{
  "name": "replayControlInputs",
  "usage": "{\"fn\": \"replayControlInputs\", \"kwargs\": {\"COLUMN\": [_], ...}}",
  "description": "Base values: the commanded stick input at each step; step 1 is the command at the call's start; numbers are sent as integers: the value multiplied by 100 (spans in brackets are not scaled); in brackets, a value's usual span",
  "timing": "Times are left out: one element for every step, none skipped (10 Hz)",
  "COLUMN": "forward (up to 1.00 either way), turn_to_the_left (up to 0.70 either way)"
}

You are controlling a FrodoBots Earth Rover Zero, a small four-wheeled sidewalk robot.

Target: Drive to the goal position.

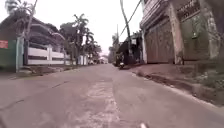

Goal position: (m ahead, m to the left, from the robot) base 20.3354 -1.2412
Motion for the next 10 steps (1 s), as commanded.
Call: {"fn": "replayControlInputs", "kwargs": {"forward": [100,100,100,100,100,100,100,100,100,100], "turn_to_the_left": [0,0,0,0,0,0,0,0,0,0]}}
